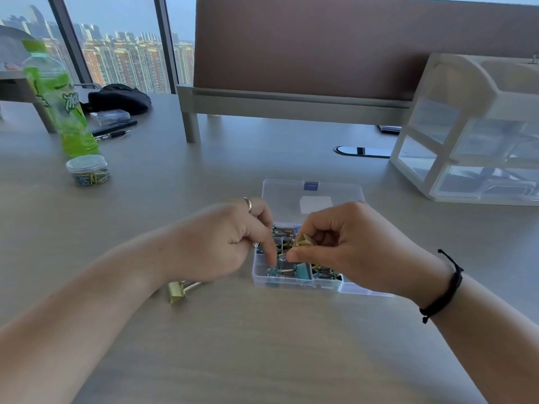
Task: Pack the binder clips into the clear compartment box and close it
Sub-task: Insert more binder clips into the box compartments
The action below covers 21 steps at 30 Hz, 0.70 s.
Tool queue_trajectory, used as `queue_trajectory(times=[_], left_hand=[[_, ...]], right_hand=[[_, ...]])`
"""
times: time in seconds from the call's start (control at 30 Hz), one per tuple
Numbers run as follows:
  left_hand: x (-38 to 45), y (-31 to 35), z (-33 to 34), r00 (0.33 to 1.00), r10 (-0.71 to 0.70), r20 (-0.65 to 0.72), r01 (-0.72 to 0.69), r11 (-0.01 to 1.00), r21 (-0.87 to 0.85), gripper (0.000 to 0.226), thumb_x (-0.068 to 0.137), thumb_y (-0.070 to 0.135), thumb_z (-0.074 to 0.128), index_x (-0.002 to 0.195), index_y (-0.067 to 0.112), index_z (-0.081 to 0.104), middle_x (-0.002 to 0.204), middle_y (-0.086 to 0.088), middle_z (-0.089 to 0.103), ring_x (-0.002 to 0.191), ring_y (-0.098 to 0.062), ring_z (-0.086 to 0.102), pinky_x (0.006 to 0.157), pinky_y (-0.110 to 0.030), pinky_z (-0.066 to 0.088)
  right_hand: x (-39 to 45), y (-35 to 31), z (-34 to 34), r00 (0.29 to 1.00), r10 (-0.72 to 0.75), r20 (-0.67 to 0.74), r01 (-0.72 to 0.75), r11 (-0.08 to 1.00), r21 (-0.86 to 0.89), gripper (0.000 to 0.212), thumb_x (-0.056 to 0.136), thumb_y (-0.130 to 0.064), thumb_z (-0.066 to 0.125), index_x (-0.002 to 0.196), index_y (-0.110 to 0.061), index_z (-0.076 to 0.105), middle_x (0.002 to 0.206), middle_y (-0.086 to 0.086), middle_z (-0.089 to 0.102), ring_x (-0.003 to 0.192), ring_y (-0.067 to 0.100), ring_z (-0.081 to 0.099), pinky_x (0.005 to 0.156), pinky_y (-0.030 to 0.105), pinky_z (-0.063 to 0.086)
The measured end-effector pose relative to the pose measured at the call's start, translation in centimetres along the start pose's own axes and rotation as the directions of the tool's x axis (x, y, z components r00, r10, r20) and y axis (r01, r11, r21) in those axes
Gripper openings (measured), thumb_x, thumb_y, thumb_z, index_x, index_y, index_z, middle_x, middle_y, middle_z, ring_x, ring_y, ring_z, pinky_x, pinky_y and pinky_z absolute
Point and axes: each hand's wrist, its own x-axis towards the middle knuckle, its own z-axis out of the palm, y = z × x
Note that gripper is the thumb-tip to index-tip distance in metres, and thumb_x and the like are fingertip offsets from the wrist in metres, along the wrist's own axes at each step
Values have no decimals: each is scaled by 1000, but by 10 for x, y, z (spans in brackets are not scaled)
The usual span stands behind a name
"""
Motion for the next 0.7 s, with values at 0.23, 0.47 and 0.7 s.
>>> queue_trajectory(times=[0.23,0.47,0.7], left_hand=[[0,4,1,996,-22,86,14,996,89,65,85,-10,41,98,42,77,103,20,46,88,7,50,71,-7,35],[-1,1,2,999,-30,39,27,996,82,57,81,-10,45,88,35,80,99,18,50,85,-1,54,70,-14,41],[-1,-1,2,1000,-13,7,12,995,98,45,74,2,42,80,31,77,94,19,51,83,-8,56,72,-29,46]], right_hand=[[0,2,2,998,-12,66,16,998,-62,36,80,-41,75,63,-15,58,50,-5,40,49,9,33,51,22,32],[-1,-1,-1,997,1,82,9,993,-121,42,80,-39,76,56,-17,51,49,-6,36,48,10,33,49,23,31],[-1,-2,-5,997,19,70,-10,991,-131,43,81,-38,76,51,-23,49,48,-6,39,45,8,34,47,17,33]])
